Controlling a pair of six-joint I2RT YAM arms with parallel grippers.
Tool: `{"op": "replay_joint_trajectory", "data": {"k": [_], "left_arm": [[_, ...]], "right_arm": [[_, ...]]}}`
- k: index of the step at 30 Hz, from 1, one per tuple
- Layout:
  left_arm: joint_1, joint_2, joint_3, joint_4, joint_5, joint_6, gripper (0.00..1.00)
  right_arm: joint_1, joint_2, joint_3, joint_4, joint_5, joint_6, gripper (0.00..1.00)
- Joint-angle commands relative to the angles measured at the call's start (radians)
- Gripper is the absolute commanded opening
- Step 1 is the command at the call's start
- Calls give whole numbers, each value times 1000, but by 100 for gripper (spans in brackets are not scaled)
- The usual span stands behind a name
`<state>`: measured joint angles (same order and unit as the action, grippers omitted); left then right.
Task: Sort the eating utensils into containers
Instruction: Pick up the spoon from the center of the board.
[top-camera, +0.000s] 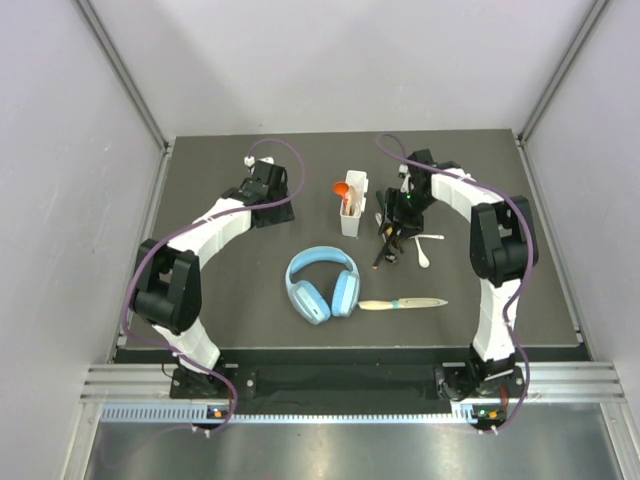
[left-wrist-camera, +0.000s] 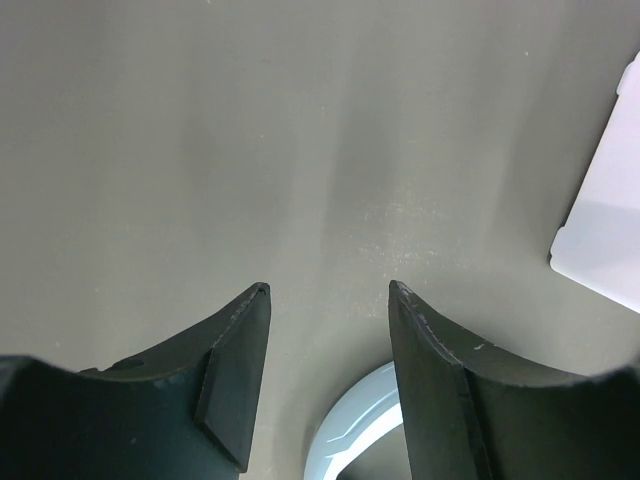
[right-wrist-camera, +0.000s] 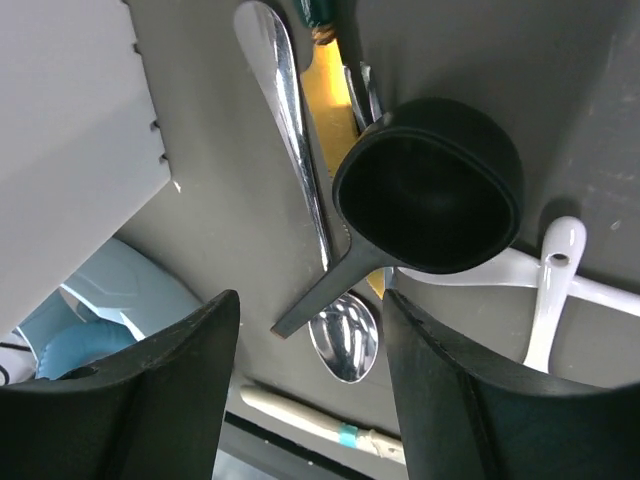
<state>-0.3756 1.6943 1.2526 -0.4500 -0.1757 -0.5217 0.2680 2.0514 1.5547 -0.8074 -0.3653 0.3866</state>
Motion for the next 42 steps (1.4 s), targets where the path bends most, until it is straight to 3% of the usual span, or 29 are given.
{"op": "replay_joint_trajectory", "data": {"k": [1, 15, 30, 42], "left_arm": [[0, -28, -8, 8, -8, 9, 56], [0, -33, -24, 11, -4, 11, 55], [0, -39, -42, 14, -4, 5, 55], [-2, -25, -28, 16, 5, 6, 55]], "right_arm": [[16, -5, 77, -6, 15, 29, 59], [30, 92, 154, -48, 112, 17, 58], [30, -6, 99, -41, 152, 47, 56], [30, 67, 143, -85, 160, 37, 56]]}}
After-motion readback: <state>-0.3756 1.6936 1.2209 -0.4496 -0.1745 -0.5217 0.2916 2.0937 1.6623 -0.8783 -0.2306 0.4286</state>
